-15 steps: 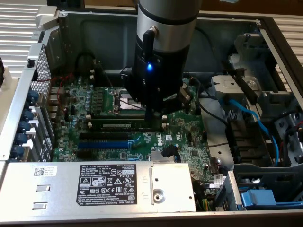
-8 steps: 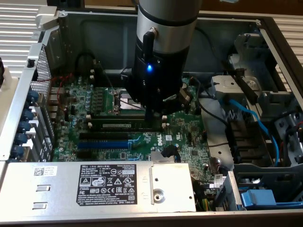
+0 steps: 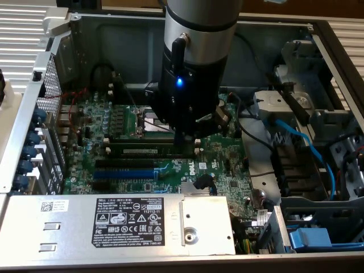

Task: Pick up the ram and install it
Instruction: 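Press down the ram until it locks into place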

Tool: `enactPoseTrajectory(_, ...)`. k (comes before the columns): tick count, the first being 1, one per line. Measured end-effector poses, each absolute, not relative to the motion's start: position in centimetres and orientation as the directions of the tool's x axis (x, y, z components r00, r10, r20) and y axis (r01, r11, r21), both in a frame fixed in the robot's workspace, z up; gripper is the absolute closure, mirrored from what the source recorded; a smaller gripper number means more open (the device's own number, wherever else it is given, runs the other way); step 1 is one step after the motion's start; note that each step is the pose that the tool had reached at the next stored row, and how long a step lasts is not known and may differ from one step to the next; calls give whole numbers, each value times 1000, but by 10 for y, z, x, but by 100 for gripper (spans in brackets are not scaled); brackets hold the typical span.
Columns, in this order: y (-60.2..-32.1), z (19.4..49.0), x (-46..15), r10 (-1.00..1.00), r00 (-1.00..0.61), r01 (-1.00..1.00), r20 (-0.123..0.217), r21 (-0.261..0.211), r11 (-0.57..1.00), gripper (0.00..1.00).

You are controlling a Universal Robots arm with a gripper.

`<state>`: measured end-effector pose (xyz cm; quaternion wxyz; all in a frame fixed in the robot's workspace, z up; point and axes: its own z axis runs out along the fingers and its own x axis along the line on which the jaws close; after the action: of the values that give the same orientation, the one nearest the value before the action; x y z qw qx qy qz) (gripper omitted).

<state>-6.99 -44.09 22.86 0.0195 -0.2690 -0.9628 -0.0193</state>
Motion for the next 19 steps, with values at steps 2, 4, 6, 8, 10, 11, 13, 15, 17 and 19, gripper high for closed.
enactPoseTrajectory(2, -441, 228, -70, 517, -855, 519, 48, 27, 855, 89)
enactPoseTrajectory(4, -441, 228, -70, 517, -855, 519, 48, 27, 855, 89)
enactPoseTrajectory(6, -441, 228, -70, 517, -855, 519, 48, 27, 855, 89)
enactPoseTrajectory(8, -441, 228, -70, 517, -855, 519, 48, 27, 855, 89)
enactPoseTrajectory(10, -441, 227, -70, 517, -855, 519, 48, 27, 855, 89)
enactPoseTrajectory(11, -441, 227, -70, 517, -855, 519, 48, 26, 855, 89)
enactPoseTrajectory(13, -441, 226, -70, 517, -855, 519, 48, 26, 855, 89)
enactPoseTrajectory(15, -441, 226, -70, 517, -855, 519, 48, 27, 855, 89)
enactPoseTrajectory(17, -441, 226, -70, 517, -855, 519, 48, 27, 855, 89)
enactPoseTrajectory(19, -441, 227, -70, 517, -854, 519, 48, 28, 854, 89)
